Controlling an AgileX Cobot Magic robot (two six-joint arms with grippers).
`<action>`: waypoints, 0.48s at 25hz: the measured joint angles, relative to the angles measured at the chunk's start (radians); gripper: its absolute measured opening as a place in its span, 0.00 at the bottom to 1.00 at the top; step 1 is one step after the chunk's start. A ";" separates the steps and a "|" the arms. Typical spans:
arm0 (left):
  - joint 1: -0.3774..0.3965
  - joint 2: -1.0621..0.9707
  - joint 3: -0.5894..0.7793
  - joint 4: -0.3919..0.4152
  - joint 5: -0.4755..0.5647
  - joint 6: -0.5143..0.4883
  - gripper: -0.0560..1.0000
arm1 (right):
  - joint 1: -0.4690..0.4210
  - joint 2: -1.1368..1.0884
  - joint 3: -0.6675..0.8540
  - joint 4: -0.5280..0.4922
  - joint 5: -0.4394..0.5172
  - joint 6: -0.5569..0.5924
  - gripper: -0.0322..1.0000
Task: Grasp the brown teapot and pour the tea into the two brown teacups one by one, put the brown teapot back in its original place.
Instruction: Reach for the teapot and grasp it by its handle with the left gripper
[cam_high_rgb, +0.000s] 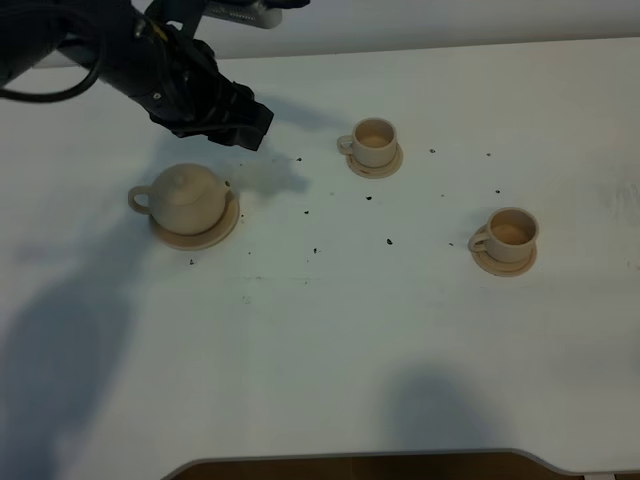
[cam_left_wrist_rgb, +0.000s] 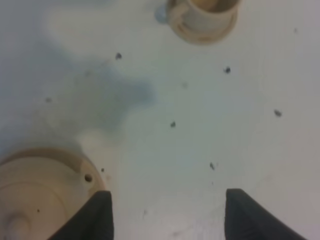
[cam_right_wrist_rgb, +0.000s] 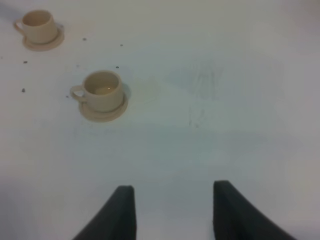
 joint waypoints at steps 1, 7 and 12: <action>0.000 0.024 -0.032 0.011 0.052 -0.001 0.52 | 0.000 0.000 0.000 0.000 0.000 0.000 0.40; 0.000 0.154 -0.204 0.102 0.302 -0.040 0.52 | 0.000 0.000 0.000 0.000 -0.001 0.000 0.40; 0.000 0.179 -0.213 0.151 0.326 -0.027 0.52 | 0.000 0.000 0.000 0.000 -0.001 0.000 0.40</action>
